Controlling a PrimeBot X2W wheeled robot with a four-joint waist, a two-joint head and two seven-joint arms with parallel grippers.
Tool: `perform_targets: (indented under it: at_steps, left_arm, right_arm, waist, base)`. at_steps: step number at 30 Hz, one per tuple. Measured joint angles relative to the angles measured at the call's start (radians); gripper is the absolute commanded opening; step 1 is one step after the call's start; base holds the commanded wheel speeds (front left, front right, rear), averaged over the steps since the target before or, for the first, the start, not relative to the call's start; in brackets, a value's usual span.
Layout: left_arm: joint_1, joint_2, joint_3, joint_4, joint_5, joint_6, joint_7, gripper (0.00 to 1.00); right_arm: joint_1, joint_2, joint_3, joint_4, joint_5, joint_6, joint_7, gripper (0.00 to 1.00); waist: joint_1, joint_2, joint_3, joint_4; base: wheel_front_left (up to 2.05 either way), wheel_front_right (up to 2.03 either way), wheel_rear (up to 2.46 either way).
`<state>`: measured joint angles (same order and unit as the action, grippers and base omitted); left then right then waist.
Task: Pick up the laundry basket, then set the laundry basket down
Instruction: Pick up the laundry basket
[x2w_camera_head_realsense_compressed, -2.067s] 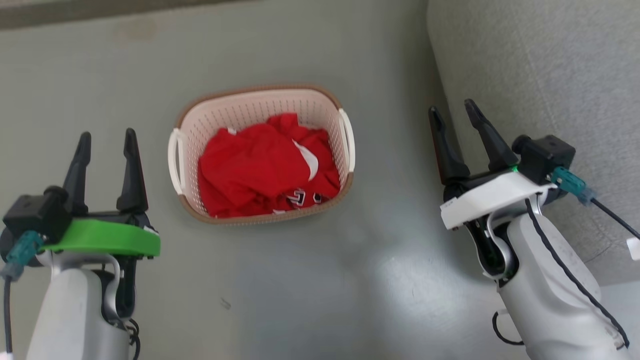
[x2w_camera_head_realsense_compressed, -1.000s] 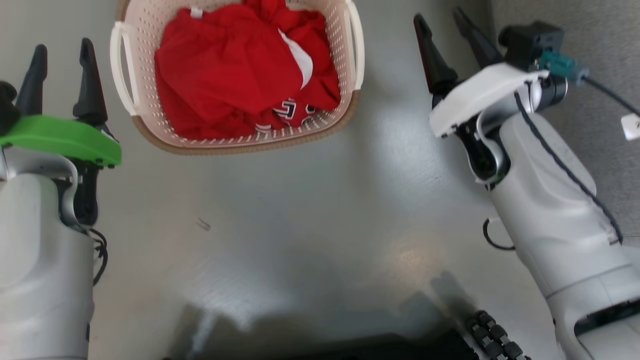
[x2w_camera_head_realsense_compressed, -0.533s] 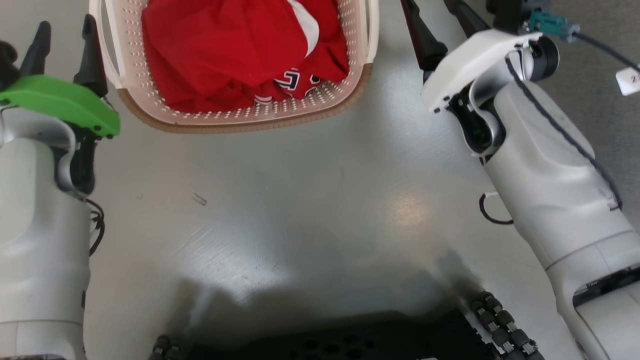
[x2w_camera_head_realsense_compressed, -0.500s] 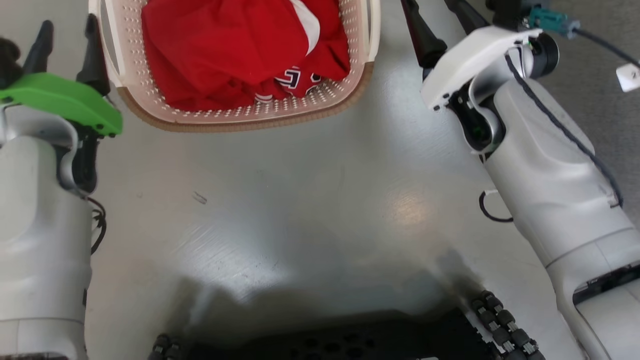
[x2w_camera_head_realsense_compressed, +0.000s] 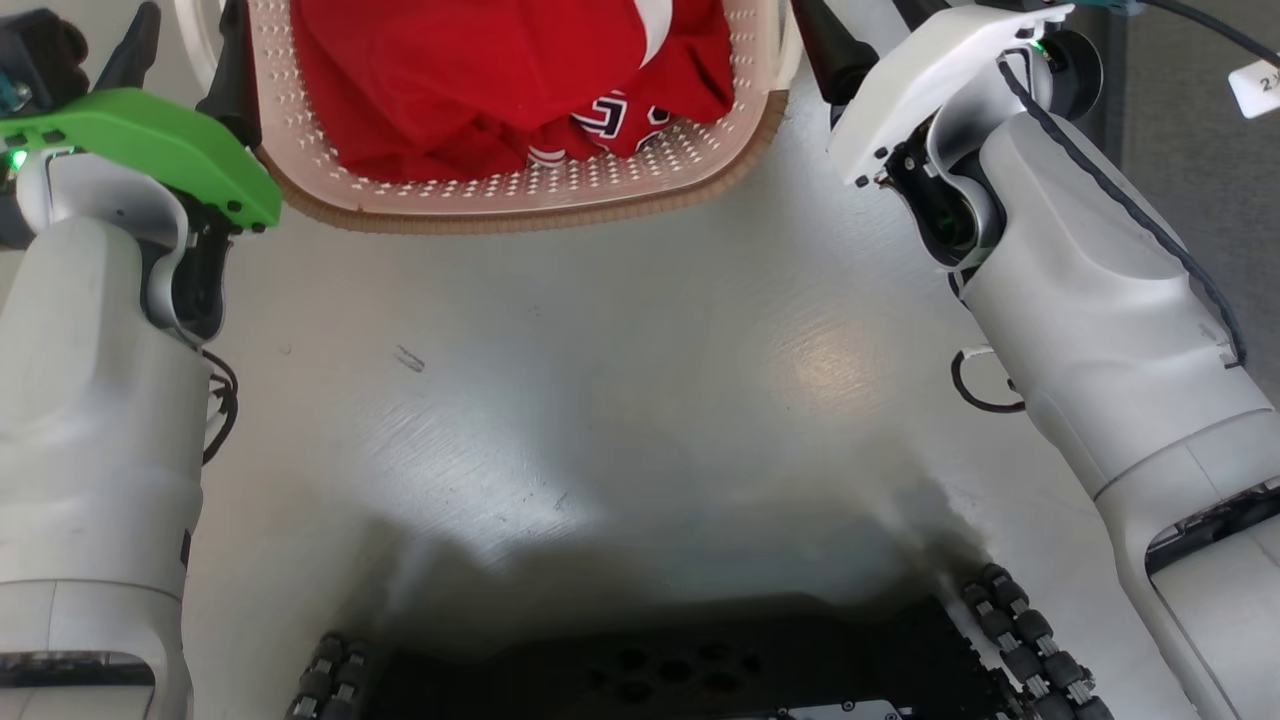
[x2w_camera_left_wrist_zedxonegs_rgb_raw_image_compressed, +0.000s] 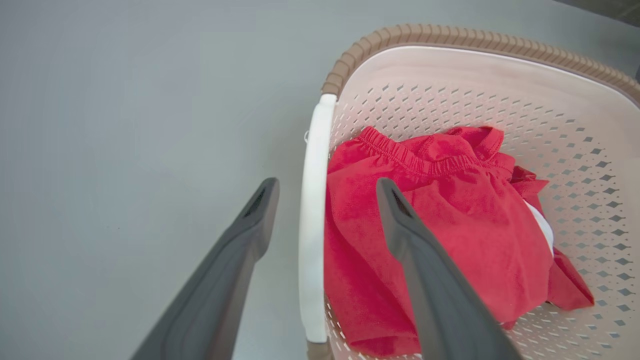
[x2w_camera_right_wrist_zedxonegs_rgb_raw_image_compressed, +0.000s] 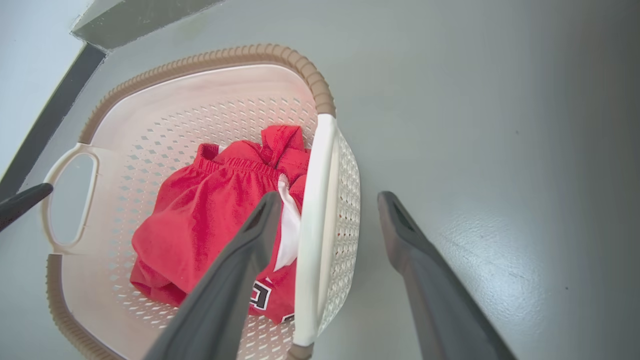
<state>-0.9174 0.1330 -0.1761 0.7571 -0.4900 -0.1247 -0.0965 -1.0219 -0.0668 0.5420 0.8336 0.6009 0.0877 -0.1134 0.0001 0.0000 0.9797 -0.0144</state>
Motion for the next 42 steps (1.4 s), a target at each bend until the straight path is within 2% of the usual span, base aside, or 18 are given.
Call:
perform_targets:
  at_steps: [20,39,40,41,42]
  left_arm:
    - [-0.091,-0.013,-0.084,0.118,-0.056,-0.007,0.027,1.0]
    - [-0.132,-0.022,-0.153,0.194,-0.119,-0.007,0.055,1.0]
    - [-0.133,-0.022,-0.156,0.198,-0.123,-0.007,0.062,0.71]
    - [-0.134,-0.022,-0.16,0.2,-0.123,-0.007,0.062,0.32]
    - [-0.136,-0.022,-0.163,0.202,-0.123,-0.007,0.062,0.0]
  right_arm:
    - [-0.087,-0.001,0.096,0.11,0.089,-0.001,0.028,1.0]
    - [-0.123,-0.003,0.157,0.16,0.172,-0.01,0.026,1.0]
    - [-0.123,-0.003,0.161,0.162,0.177,-0.01,0.026,1.0]
    - [-0.123,-0.003,0.165,0.164,0.183,-0.01,0.026,0.76]
    - [-0.123,-0.003,0.169,0.166,0.186,-0.01,0.026,0.34]
  waist:
    - [0.0,0.0,0.062,0.045]
    - [-0.0001,0.0,0.076,0.055]
    - [-0.0001,0.0,0.077,0.055]
    - [0.0,0.0,0.077,0.055]
    - [-0.0001,0.0,0.077,0.055]
  base:
    - [0.0,0.0,0.0]
    - [0.0,0.0,0.0]
    - [0.0,0.0,0.0]
    - [0.0,0.0,0.0]
    - [0.0,0.0,0.0]
